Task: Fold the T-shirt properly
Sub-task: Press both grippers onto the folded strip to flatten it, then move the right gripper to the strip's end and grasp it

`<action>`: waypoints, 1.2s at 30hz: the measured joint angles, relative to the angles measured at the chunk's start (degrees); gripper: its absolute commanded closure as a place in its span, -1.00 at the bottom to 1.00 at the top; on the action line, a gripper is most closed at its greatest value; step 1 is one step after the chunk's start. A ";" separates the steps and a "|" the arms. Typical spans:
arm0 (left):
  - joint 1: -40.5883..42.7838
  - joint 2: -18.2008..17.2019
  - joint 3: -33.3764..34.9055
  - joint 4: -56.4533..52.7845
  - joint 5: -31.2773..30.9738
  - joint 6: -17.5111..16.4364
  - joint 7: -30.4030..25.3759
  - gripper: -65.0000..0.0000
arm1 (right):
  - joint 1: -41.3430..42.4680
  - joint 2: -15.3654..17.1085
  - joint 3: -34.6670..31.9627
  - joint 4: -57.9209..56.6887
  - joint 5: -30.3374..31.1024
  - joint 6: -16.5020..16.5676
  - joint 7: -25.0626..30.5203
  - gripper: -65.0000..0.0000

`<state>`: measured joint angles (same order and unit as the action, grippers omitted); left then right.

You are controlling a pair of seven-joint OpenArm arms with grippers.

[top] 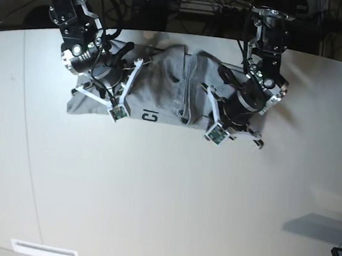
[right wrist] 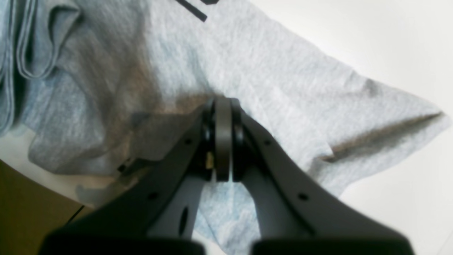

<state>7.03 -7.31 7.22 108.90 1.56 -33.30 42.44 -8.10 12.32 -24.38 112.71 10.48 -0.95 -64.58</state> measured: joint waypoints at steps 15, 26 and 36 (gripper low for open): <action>0.85 1.77 7.30 -1.31 -0.59 -0.46 2.62 1.00 | 0.00 -0.02 0.00 0.00 -0.02 0.00 0.02 1.00; 0.39 2.08 5.49 0.13 -0.35 -0.68 3.26 1.00 | 0.20 -0.04 0.13 0.02 0.02 0.00 0.20 1.00; 8.04 -1.36 -4.48 5.57 -0.09 -0.59 3.32 1.00 | 0.26 0.24 0.96 0.02 0.11 0.00 0.22 1.00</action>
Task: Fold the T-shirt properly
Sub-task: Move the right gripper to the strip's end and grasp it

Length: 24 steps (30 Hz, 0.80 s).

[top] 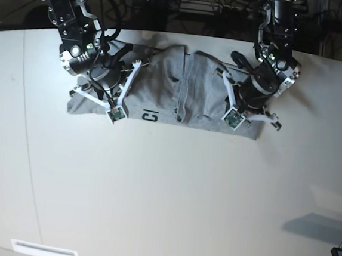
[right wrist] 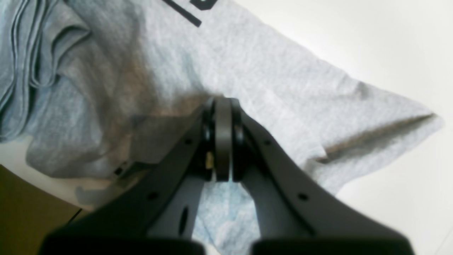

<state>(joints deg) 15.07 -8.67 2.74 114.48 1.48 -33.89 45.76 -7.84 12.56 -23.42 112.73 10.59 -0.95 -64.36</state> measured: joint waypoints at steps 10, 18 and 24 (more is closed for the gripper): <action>5.35 -1.64 -9.57 -0.35 0.13 0.63 -0.35 1.00 | -0.31 -1.05 11.93 0.94 0.68 0.24 7.96 1.00; 4.79 -3.08 -9.40 -2.05 -0.22 0.42 -0.52 1.00 | -1.40 -7.69 44.68 0.85 28.09 4.76 -2.89 0.46; 4.66 -2.95 -9.77 -2.05 -0.02 0.39 -0.52 1.00 | -1.99 -7.96 61.55 -0.68 58.77 6.99 -12.41 -0.44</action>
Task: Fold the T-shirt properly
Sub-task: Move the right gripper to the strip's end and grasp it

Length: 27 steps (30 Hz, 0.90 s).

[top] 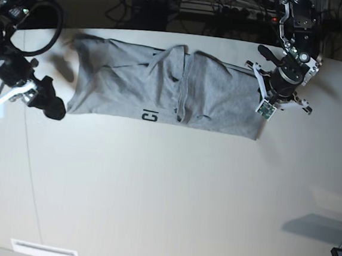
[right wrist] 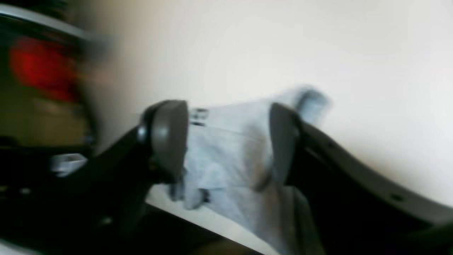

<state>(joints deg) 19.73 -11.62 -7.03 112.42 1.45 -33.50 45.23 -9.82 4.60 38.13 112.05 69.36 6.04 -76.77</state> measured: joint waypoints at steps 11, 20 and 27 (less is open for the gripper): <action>-1.44 -0.15 0.04 0.00 -0.02 0.00 -0.04 1.00 | -10.16 0.33 2.82 -17.64 12.83 -0.04 0.59 -0.65; -1.09 -0.94 0.04 0.00 -0.07 -0.02 -0.02 1.00 | -10.16 1.33 2.84 -17.77 3.28 0.15 0.63 -0.65; -1.14 -1.38 -0.04 0.00 -0.04 -0.02 -0.04 1.00 | -8.63 1.07 -2.64 -18.75 -0.20 6.03 1.46 -0.65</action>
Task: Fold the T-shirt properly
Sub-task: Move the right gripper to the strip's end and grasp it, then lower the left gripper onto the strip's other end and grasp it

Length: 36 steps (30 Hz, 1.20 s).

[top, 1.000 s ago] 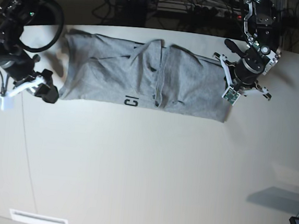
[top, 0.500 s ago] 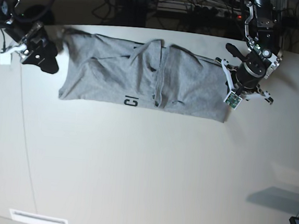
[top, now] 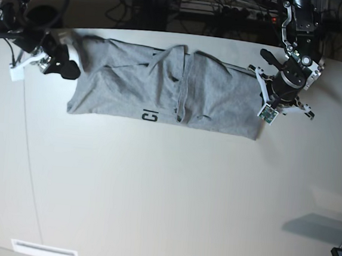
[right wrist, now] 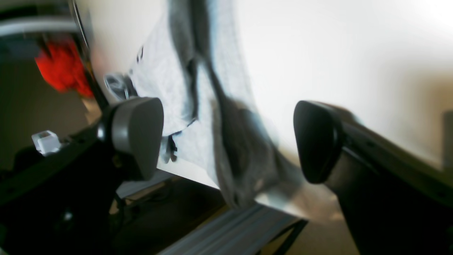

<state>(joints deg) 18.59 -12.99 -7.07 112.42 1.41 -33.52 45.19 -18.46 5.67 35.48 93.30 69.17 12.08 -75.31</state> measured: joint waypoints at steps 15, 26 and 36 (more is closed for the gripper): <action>-0.02 -0.35 -0.02 0.00 0.02 0.02 0.02 1.00 | 1.29 -1.55 -9.53 -4.33 3.80 0.42 1.97 -0.65; 0.00 -0.02 0.37 0.00 -0.04 0.00 0.04 1.00 | 2.64 -1.57 -11.89 -4.50 3.28 0.33 0.63 -0.63; 0.09 -0.26 0.13 0.00 0.02 0.02 0.04 1.00 | 5.05 -2.21 -13.68 -5.11 1.09 -0.09 0.98 -0.42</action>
<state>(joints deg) 18.68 -13.26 -6.94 112.42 1.43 -33.50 45.23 -13.41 3.46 21.80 88.18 70.26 11.99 -74.32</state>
